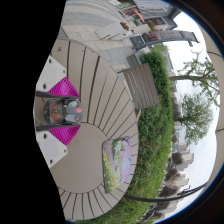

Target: Arrange mouse

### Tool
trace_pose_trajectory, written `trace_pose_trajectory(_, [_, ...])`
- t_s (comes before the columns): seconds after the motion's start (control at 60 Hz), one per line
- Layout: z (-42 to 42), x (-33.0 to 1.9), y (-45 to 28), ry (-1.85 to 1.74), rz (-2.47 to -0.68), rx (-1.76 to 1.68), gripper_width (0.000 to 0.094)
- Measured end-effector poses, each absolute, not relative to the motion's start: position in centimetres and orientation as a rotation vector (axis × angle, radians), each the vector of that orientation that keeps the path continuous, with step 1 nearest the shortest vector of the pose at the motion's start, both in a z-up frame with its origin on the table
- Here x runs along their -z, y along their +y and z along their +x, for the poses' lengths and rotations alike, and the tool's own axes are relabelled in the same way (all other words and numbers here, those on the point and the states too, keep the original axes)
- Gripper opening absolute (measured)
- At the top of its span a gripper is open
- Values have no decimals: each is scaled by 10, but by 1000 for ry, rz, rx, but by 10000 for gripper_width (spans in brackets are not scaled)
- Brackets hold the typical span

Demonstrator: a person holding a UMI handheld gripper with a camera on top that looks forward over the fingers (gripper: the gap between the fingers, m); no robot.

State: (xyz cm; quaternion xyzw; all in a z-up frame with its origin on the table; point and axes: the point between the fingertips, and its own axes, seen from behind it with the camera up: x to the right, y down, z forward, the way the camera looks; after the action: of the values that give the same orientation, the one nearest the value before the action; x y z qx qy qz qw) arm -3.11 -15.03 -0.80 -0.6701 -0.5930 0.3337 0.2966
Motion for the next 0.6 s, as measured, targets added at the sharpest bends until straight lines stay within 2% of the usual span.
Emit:
trace_pose_trajectory(0.083, [-50, -29, -135, -1552, -1811, -920, 375])
trace_pose_trajectory(0.217, [-109, -109, -82, -1481, -1786, -966, 374])
trace_pose_trajectory(0.333, [-168, -137, -7, -1400, -1764, -918, 375])
trace_pose_trajectory(0.433, [-207, -109, 52, -1383, -1802, -839, 373])
trace_pose_trajectory(0.6, [-236, -15, 106, -1513, -1835, -683, 373])
